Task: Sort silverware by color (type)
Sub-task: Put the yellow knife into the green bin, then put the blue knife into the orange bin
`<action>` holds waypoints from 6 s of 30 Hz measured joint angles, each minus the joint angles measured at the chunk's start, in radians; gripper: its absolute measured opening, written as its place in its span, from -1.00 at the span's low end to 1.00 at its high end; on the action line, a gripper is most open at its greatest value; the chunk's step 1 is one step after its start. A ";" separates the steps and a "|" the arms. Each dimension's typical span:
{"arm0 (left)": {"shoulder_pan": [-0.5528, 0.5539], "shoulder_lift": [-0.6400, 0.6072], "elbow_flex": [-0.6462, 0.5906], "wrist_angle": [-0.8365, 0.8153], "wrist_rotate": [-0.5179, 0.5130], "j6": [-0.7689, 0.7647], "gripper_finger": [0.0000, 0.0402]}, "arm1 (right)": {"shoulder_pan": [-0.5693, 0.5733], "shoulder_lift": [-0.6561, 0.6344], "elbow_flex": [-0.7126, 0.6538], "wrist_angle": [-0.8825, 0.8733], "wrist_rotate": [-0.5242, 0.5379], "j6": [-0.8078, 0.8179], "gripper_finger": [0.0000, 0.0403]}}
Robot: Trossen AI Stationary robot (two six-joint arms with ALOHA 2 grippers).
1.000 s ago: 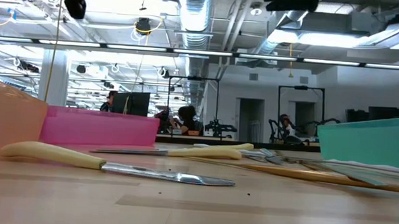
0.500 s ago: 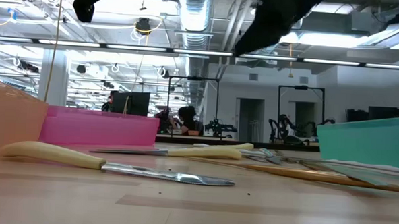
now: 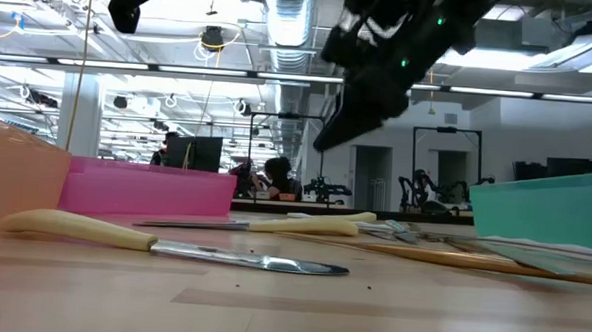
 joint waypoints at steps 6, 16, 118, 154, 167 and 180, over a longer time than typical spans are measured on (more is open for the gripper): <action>0.000 0.000 0.000 -0.001 0.000 0.000 0.23 | -0.014 0.091 0.002 0.002 0.000 -0.032 0.22; 0.000 0.000 0.000 -0.031 -0.002 0.000 0.23 | -0.056 0.167 0.001 -0.011 -0.013 -0.035 0.22; 0.000 0.000 0.000 -0.076 -0.056 -0.020 0.23 | 0.562 -0.149 0.001 -1.394 0.287 2.139 -0.59; 0.000 0.000 0.000 -0.088 -0.081 -0.019 0.23 | 0.716 -0.357 -0.433 -0.852 0.181 2.302 -0.58; 0.000 0.000 0.000 -0.088 -0.106 -0.019 0.23 | 0.703 -0.350 -0.434 -0.834 0.127 2.231 -0.25; 0.000 0.000 0.000 -0.098 -0.106 -0.034 0.23 | 0.703 -0.360 -0.434 -0.848 0.128 2.219 -0.15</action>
